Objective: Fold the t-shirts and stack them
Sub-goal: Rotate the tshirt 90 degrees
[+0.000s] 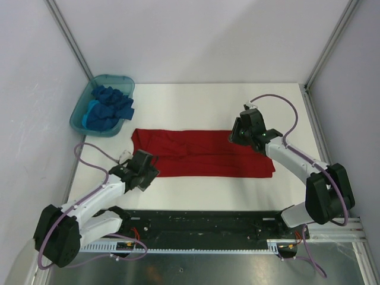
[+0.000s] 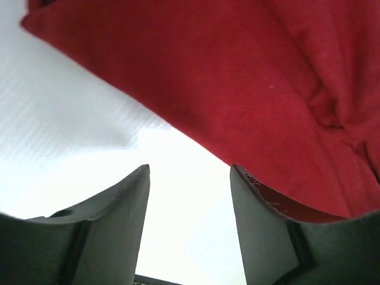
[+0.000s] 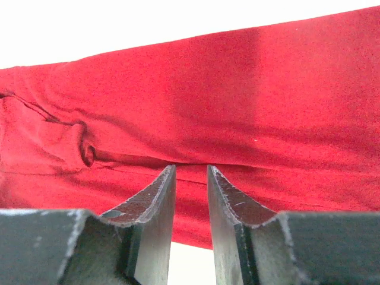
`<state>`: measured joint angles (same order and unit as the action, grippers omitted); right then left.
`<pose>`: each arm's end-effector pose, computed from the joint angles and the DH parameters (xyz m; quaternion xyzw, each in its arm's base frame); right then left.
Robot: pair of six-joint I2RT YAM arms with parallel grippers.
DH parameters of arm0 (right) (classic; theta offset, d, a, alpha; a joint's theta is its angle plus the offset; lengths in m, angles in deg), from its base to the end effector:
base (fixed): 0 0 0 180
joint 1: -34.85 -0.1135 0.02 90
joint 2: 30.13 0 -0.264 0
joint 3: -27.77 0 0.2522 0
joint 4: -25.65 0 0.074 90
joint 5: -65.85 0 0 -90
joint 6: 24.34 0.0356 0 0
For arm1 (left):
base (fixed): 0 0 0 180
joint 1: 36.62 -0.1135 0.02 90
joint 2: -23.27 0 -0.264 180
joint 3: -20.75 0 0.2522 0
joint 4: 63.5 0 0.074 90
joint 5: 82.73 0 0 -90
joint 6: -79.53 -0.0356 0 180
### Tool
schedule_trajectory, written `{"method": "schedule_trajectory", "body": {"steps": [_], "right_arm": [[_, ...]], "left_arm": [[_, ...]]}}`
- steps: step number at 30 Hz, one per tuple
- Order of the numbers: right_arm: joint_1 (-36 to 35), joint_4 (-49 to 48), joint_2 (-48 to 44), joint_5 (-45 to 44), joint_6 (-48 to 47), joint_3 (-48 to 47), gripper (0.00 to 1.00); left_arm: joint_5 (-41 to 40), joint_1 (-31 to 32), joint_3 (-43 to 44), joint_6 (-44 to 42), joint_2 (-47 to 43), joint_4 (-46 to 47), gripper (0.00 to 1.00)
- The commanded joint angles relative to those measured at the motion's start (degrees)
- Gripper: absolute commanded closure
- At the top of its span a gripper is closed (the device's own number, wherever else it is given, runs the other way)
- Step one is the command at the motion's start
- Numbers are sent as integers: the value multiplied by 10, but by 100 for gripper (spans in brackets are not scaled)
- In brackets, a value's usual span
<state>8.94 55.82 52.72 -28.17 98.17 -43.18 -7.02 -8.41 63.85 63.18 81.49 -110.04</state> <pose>0.2846 0.1355 0.2501 0.0668 0.9109 0.1701 0.3700 0.1592 -0.0754 0.1766 -0.3997 0.8756 -0.1126 0.2467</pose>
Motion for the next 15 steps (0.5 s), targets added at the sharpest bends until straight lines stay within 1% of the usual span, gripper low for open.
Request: {"method": "schedule_trajectory", "body": {"steps": [1,5,8,15], "right_arm": [[-2,18,-23,17,-15,-7,68],[-1,30,-28,16,-21,-7,68],[-1,33,-34,15,-23,-7,68],[0,34,-46,12,-25,-1,68]], "left_arm": [[-47,-7,-7,105,-1,-5,38],[-65,-19,-5,128,29,-4,39],[-82,-27,6,138,55,-4,41],[-110,-36,49,143,144,-4,46]]}}
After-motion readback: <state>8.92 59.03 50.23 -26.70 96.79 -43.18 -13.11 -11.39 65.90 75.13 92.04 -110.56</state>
